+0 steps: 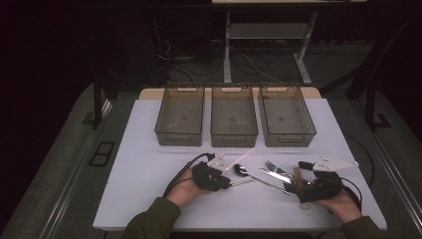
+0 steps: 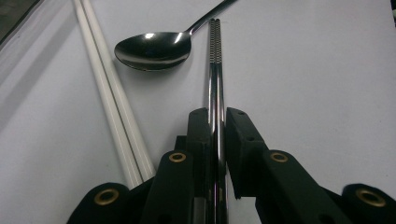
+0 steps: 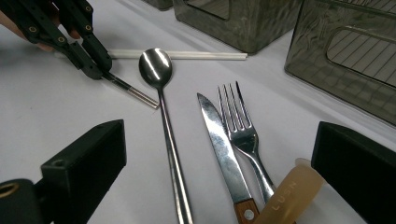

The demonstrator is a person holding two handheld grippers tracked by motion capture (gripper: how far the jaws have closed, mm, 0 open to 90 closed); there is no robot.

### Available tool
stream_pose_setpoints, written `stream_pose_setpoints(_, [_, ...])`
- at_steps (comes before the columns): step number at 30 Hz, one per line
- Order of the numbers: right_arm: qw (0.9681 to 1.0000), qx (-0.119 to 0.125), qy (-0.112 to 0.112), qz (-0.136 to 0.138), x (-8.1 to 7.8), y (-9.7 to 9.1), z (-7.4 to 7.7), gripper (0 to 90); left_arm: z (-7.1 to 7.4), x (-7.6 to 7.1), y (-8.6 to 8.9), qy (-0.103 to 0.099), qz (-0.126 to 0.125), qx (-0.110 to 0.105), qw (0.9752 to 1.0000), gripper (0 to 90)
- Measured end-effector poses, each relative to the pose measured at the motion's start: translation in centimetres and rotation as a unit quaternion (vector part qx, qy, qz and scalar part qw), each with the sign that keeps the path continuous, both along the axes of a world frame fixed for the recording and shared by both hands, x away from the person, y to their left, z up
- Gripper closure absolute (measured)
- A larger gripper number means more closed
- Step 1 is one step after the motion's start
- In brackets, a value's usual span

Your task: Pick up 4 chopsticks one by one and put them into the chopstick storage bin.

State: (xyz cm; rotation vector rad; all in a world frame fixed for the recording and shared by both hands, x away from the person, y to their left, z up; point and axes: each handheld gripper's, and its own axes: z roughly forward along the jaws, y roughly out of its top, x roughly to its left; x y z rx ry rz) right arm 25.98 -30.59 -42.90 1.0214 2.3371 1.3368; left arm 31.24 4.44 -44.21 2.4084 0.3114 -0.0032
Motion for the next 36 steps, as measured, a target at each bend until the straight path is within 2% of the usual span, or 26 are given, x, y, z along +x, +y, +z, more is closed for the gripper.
stream_pose_setpoints(13, [1.0, 0.0, 0.0, -0.001, 0.0, -0.1, 0.1, 3.2, 0.1, -0.6, -0.2, 0.011, 0.009, 0.005, 0.9999, 79.6])
stream_pose_setpoints(15, [1.0, 0.0, 0.0, -0.001, 0.0, -0.1, 0.1, 3.2, 0.2, -0.7, -0.3, 0.018, 0.024, 0.006, 0.9995, 79.7])
stream_pose_setpoints(19, [1.0, 0.001, -0.001, -0.001, -0.1, -0.1, 0.1, 3.2, 0.3, -1.0, -0.4, 0.016, 0.033, 0.013, 0.9993, 79.8])
stream_pose_setpoints(31, [1.0, 0.001, -0.001, -0.001, -0.1, -0.1, 0.1, 3.2, 0.1, -1.2, -0.5, 0.025, 0.026, 0.003, 0.9993, 78.9])
stream_pose_setpoints(36, [1.0, 0.0, -0.002, 0.0, -0.1, -0.1, 0.1, 3.2, 0.0, -1.3, -0.3, 0.028, 0.023, -0.007, 0.9993, 73.5])
